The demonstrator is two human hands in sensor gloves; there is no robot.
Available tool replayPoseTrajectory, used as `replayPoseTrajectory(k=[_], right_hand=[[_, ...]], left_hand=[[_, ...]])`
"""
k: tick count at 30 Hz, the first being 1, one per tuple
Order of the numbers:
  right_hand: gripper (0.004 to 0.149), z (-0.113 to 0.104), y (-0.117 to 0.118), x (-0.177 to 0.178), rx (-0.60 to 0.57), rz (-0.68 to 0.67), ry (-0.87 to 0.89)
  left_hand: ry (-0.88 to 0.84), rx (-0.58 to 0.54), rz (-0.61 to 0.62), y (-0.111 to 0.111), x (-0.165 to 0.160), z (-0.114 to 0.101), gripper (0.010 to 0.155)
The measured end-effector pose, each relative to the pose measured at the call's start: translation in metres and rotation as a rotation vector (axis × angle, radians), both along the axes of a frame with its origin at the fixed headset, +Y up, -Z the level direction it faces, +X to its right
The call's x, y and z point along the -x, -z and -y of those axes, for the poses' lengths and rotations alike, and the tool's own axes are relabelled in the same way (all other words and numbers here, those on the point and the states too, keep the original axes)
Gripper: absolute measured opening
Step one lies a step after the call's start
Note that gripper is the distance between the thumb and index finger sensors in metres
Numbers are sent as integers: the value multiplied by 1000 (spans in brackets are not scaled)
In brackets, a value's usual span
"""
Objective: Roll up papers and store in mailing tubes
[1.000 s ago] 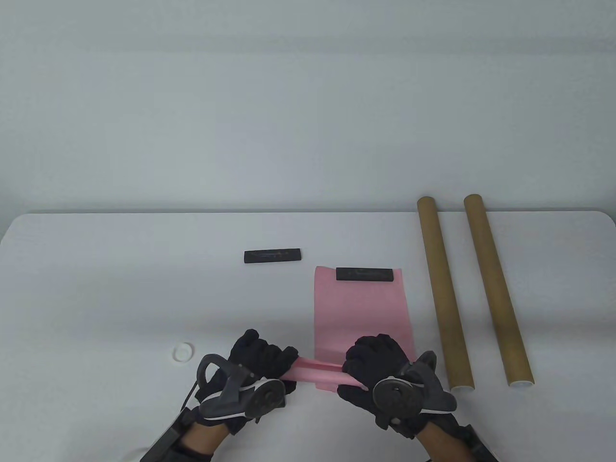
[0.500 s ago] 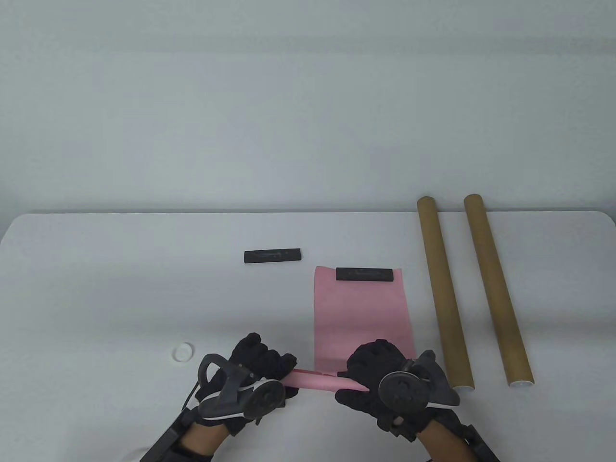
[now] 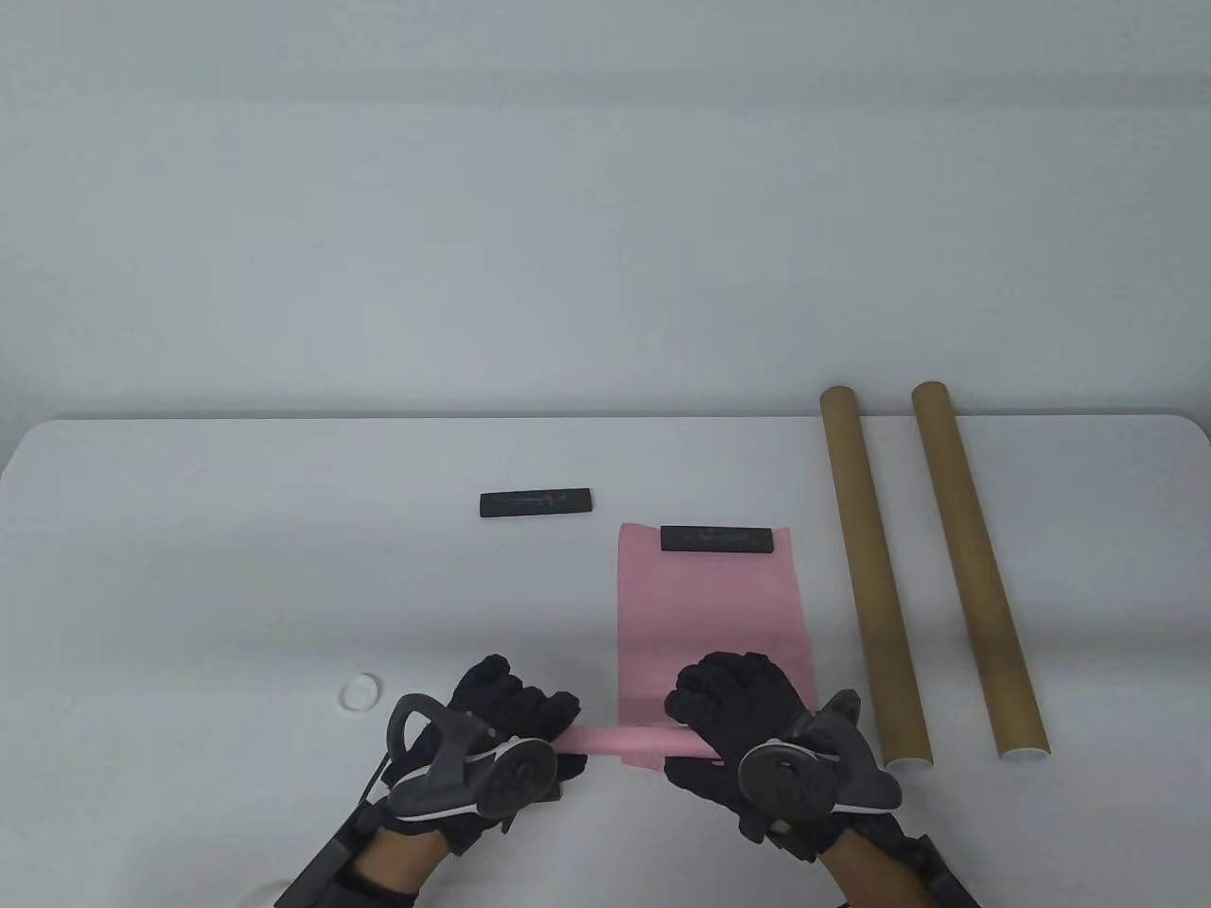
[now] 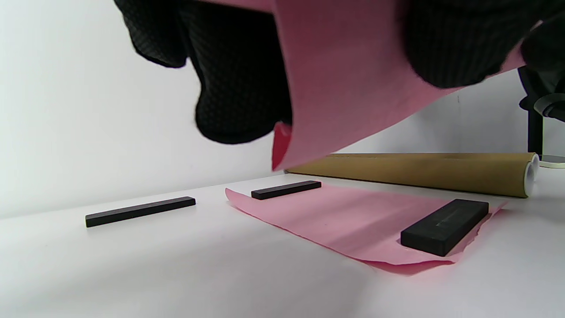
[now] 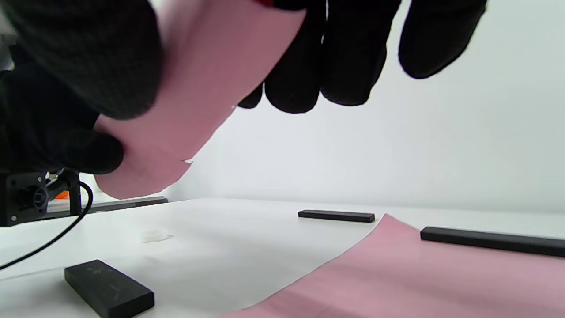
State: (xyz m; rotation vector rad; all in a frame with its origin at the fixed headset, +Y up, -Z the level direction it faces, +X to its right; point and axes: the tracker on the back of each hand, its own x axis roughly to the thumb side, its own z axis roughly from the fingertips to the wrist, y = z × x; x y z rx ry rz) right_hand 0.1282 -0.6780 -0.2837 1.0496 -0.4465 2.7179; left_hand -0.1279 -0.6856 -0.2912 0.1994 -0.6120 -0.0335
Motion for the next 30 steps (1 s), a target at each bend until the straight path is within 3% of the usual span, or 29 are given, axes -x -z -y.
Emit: replayPoseTrajectory(k=[7, 11, 13, 18, 21, 25, 30], right_hand=[[59, 2, 5, -4, 104, -18, 68], [68, 0, 2, -2, 32, -6, 30], [64, 0, 0, 0, 3, -8, 3], [54, 0, 3, -1, 55, -9, 13], [59, 1, 4, -5, 71, -15, 80], [67, -5, -1, -5, -41, -12, 66], [55, -4, 0, -3, -22, -1, 45]], left_hand=[[27, -74, 22, -5, -4, -2, 65], [2, -14, 17, -2, -2, -1, 64], [-1, -1, 11, -1, -2, 0, 64], [24, -107, 19, -7, -4, -4, 67], [16, -104, 20, -8, -4, -6, 64], [-26, -38, 18, -4, -1, -5, 64], [12, -64, 12, -5, -2, -3, 67]])
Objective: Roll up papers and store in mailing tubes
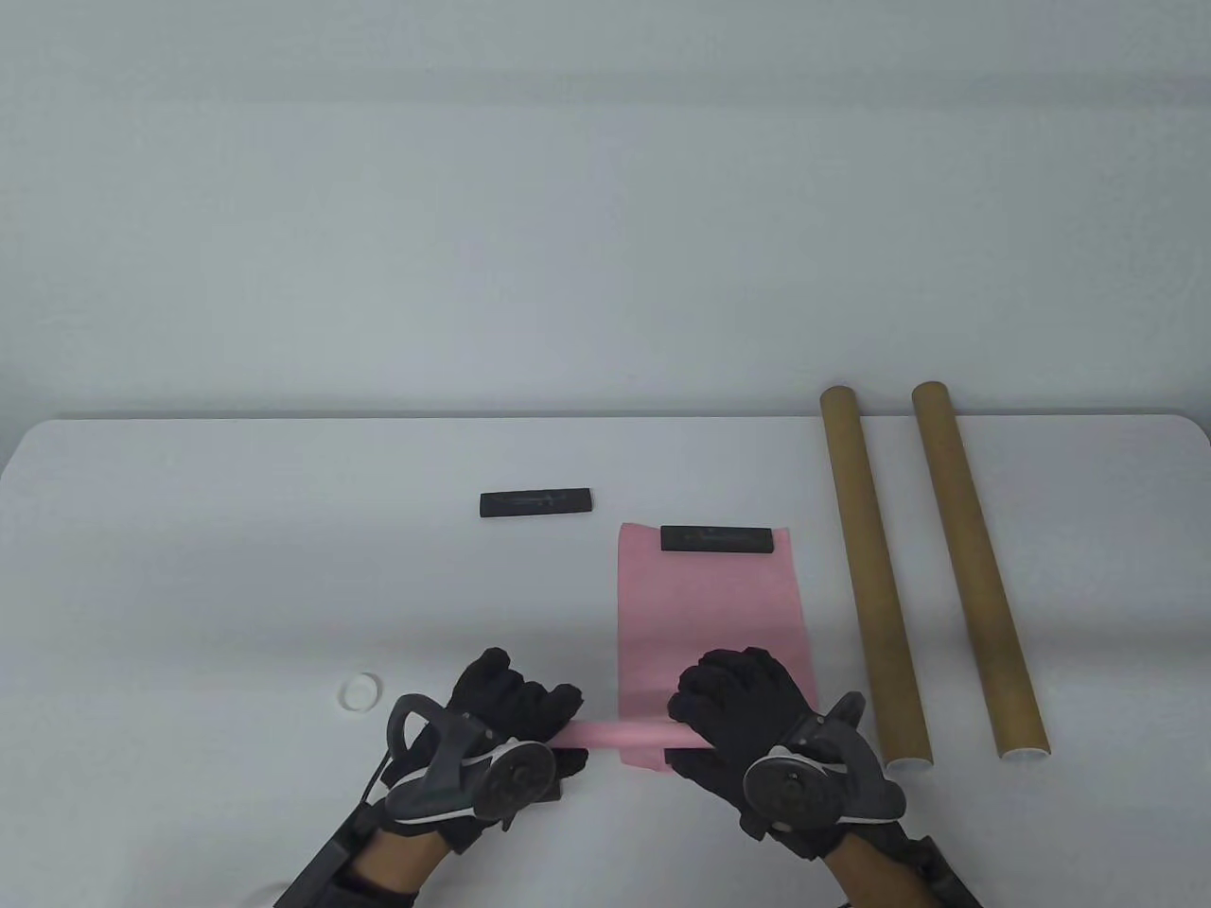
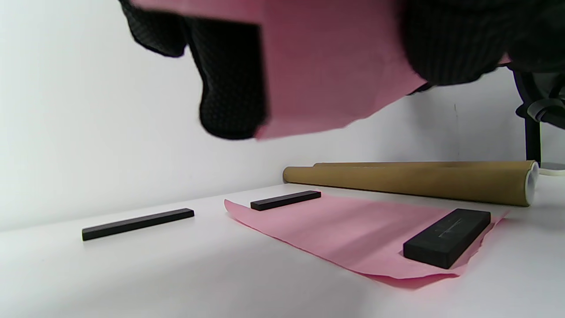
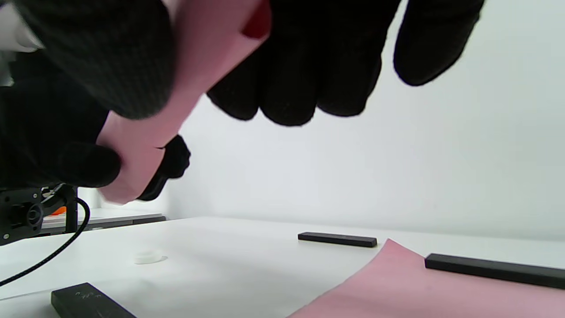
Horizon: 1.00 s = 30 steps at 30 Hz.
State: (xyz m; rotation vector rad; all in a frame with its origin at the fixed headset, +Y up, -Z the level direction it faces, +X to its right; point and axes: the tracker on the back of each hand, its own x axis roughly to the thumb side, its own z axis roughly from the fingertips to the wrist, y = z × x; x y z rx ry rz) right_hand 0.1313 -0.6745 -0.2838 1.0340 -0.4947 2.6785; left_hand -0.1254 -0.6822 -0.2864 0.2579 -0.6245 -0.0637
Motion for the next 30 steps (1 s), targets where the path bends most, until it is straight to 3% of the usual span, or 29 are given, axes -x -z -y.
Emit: replayPoseTrajectory(k=[4, 8, 12, 17, 22, 26, 30], right_hand=[[59, 3, 5, -3, 105, -27, 44], [72, 2, 3, -2, 57, -18, 6], [57, 3, 2, 3, 63, -21, -30], [58, 4, 6, -2, 133, -48, 33], [73, 0, 0, -1, 42, -30, 2], [57, 3, 1, 3, 62, -36, -42], [53, 4, 4, 2, 114, -46, -23]], left_hand=[[-11, -13, 21, -2, -1, -3, 69], [-26, 43, 7, 2, 1, -1, 70], [-3, 29, 1, 1, 0, 0, 69], [13, 0, 31, -3, -4, -2, 66], [-5, 50, 21, 1, -2, 0, 64], [3, 48, 19, 1, -2, 1, 66], [27, 9, 30, -2, -6, 0, 67]])
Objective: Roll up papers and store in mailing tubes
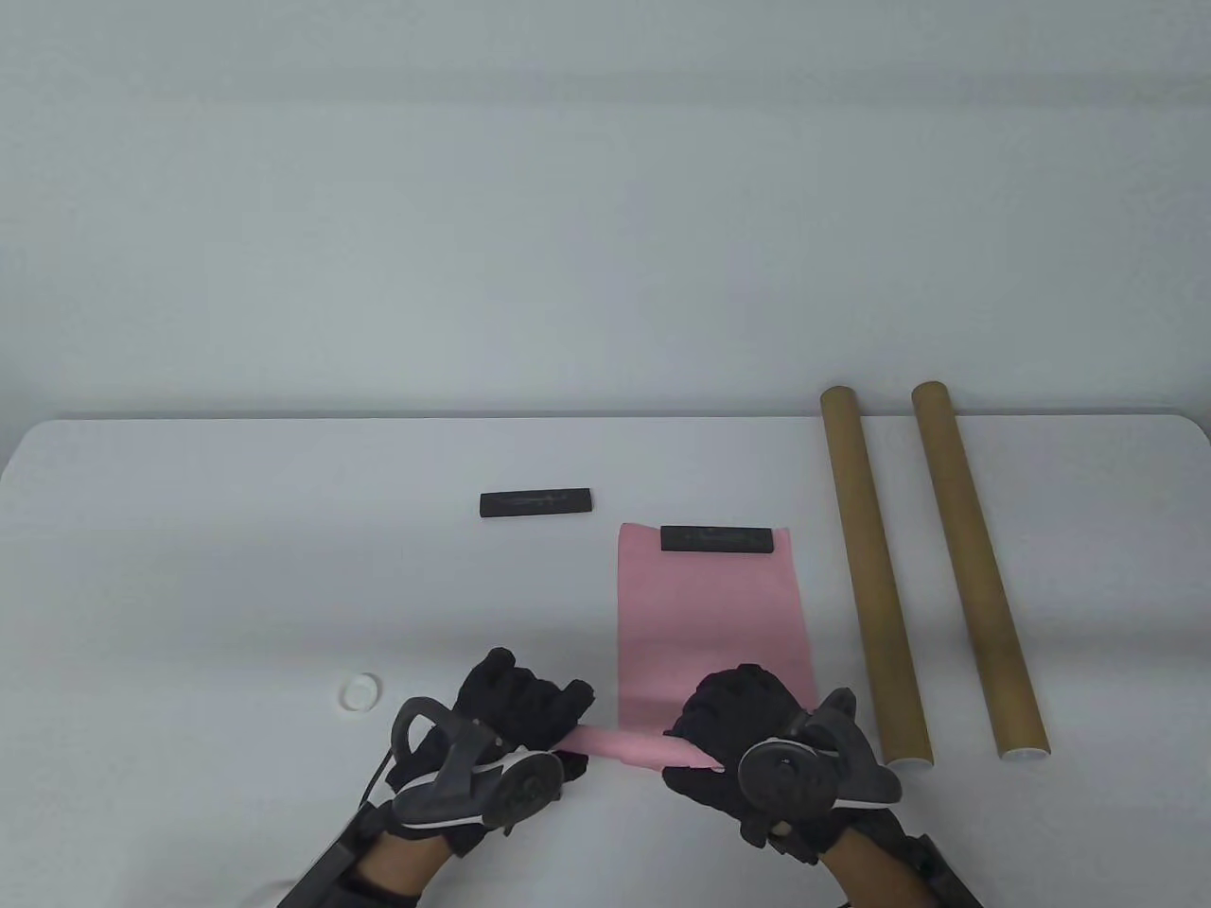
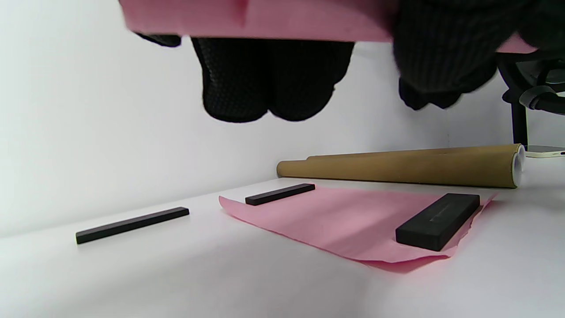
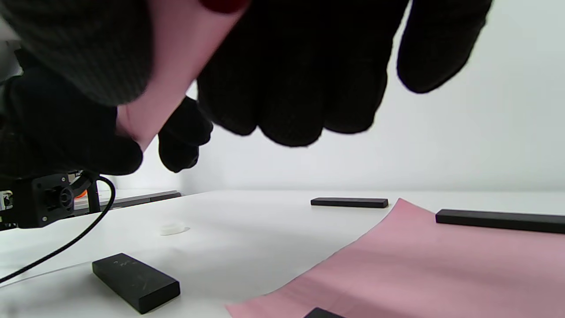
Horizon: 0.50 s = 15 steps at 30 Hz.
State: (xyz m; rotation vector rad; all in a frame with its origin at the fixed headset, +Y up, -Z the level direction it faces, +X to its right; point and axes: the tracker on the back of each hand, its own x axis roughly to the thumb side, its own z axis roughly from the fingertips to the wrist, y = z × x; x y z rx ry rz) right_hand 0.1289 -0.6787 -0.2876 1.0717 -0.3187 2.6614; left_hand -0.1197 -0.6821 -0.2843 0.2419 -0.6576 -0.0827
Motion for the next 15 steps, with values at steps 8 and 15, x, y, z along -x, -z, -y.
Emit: replayPoseTrajectory(k=[8, 15], right_hand=[[65, -1, -5, 3, -65, 1, -24], [52, -10, -23, 21, -242, 15, -145]], left_hand=[[-24, 88, 2, 4, 1, 1, 64], [29, 64, 3, -3, -9, 4, 73]])
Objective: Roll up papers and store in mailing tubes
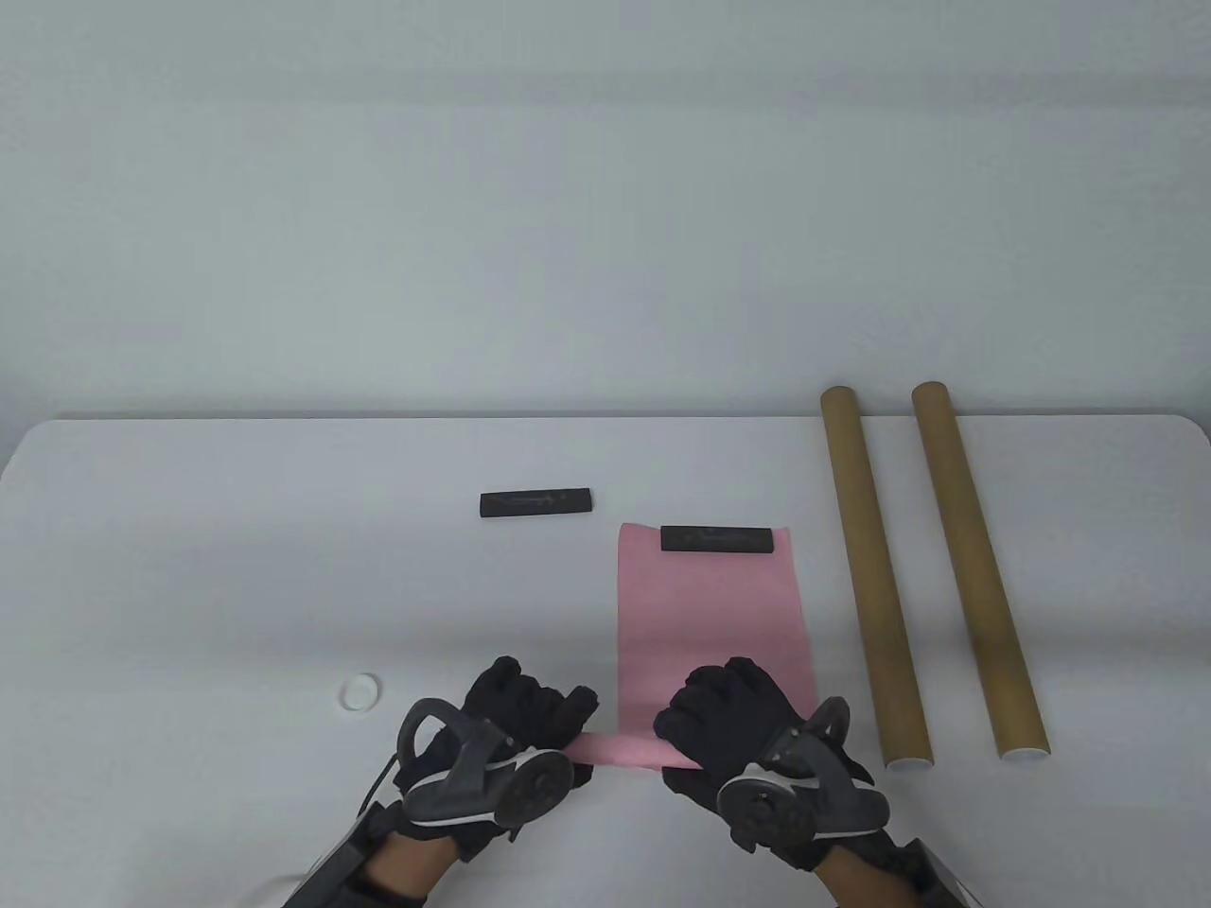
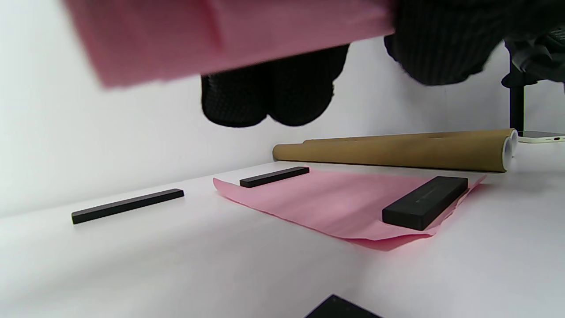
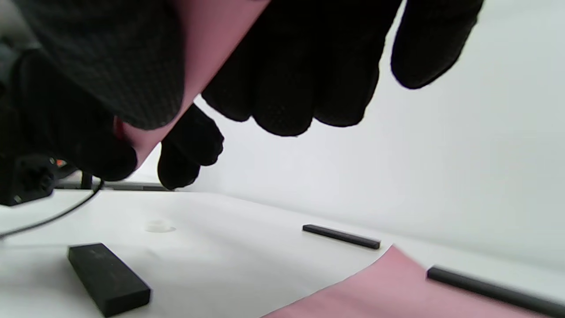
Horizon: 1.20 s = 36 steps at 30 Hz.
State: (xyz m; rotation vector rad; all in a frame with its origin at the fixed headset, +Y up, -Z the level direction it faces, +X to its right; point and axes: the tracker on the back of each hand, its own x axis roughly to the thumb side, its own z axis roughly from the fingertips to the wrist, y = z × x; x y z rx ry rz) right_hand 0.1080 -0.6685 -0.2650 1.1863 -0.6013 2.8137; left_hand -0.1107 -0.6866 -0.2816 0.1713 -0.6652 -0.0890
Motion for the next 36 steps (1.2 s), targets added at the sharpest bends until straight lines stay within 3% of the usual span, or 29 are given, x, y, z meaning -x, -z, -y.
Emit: replayPoseTrajectory(k=[7, 11, 17, 23, 27, 29, 36], right_hand=[[52, -1, -11, 17, -110, -1, -74], [52, -2, -19, 26, -156, -15, -98], [80, -12, -19, 9, -225, 27, 33], [80, -23, -23, -6, -285, 16, 139], [79, -20, -19, -11, -245, 11, 144], [79, -18, -15, -14, -211, 13, 155], [79, -14, -9, -19, -146, 18, 164]], left_hand=[[-45, 49, 35, -9, -16, -1, 73], [-82, 84, 26, -10, -21, -1, 60], [-249, 183, -77, 16, 14, -2, 49], [-640, 482, -105, 49, 62, 5, 44], [-899, 735, -79, 65, 83, 17, 38], [-951, 819, -81, 70, 88, 26, 37], [-1084, 974, -125, 82, 90, 57, 35]])
